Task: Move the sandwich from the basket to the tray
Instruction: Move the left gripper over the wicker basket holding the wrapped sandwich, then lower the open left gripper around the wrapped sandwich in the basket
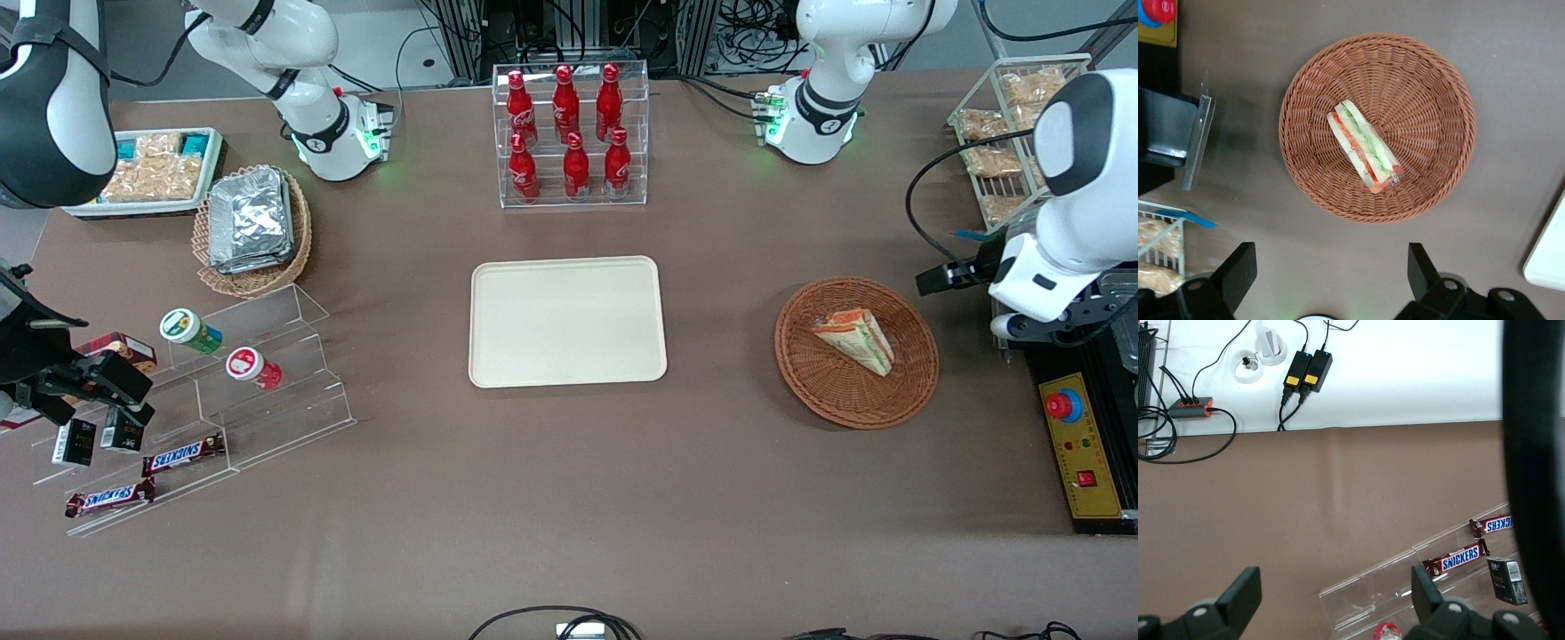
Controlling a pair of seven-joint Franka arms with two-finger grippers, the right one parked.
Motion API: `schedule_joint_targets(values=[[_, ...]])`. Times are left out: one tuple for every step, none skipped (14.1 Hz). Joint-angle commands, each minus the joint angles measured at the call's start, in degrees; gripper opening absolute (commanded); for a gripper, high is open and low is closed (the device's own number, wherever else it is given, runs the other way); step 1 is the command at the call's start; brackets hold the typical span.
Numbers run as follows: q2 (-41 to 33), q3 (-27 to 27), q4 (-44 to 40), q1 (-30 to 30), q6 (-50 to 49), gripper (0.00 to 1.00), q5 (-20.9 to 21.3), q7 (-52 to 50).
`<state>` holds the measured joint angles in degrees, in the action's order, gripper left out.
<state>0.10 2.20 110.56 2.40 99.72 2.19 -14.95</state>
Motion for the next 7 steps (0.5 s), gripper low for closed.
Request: schedule_joint_targets(values=[[-3.6,-0.6,8.2,-1.4,7.5,1.0,0.3,-7.4],[-4.0,-0.5,10.4,-1.4,10.2,1.0,0.3,-8.9],[-4.3,-0.5,12.9,-1.6,13.2,1.0,0.3,-10.3],[-4.4,-0.5,15.4,-1.6,16.1,1.0,0.3,-11.8],[-4.1,-0.4,16.6,-1.6,18.3,1.0,0.3,-13.5],[-3.8,-0.4,17.6,-1.6,19.8,1.0,0.4,-14.8],[-3.7,-0.4,18.4,-1.6,20.8,1.0,0.4,-16.3]])
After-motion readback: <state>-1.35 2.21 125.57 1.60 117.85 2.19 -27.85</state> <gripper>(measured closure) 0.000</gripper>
